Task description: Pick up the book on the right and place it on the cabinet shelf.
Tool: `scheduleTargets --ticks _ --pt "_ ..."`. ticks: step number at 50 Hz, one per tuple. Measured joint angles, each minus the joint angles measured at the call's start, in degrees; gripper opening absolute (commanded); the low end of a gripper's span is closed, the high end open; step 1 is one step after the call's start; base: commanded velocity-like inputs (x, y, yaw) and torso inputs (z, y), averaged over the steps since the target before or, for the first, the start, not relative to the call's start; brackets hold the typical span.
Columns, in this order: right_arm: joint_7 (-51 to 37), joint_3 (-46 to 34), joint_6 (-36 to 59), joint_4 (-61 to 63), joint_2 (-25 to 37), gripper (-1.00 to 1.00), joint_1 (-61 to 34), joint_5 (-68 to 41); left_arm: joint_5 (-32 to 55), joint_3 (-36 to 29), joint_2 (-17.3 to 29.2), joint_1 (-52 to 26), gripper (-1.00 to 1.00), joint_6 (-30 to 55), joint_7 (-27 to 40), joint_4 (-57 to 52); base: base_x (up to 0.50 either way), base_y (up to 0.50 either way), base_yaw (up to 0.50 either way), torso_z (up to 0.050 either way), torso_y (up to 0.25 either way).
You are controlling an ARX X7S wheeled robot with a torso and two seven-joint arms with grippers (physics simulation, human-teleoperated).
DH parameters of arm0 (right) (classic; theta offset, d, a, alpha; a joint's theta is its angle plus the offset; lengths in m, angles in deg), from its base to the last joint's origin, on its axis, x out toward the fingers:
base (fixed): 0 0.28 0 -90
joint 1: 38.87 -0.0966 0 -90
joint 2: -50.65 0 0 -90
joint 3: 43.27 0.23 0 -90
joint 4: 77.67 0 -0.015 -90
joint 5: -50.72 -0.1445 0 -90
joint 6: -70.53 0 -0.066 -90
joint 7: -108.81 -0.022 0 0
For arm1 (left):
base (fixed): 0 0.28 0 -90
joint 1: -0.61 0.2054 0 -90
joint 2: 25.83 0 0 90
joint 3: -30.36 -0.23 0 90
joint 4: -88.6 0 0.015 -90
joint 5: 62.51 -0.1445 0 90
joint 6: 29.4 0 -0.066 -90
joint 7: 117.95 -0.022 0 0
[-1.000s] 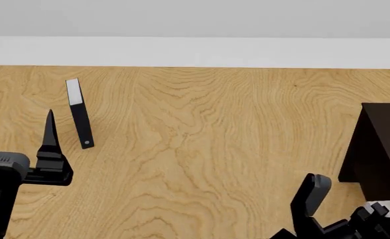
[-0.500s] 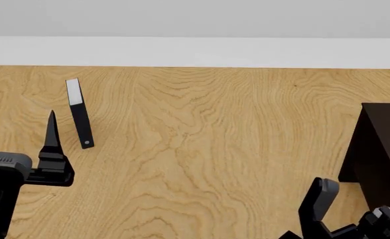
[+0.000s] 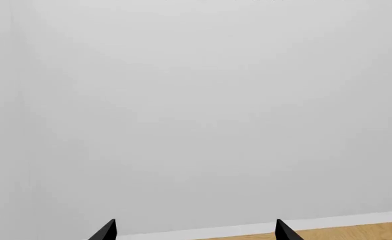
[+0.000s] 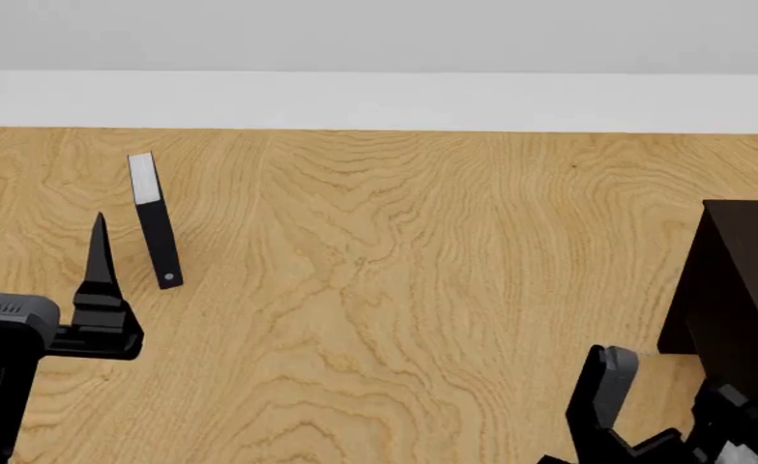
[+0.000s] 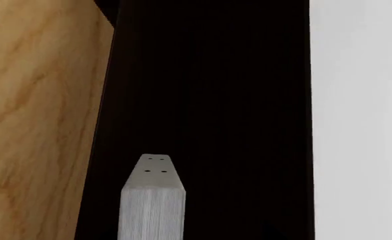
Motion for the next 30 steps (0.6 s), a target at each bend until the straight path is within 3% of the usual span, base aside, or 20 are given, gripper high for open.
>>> scheduleTargets --ticks 30 --pt "0.1 -1.0 -6.3 0.0 -1.5 1.0 -0.6 0.6 0.5 -0.2 0.4 0.1 1.0 0.2 0.4 -0.8 0.0 0.0 0.0 0.0 0.001"
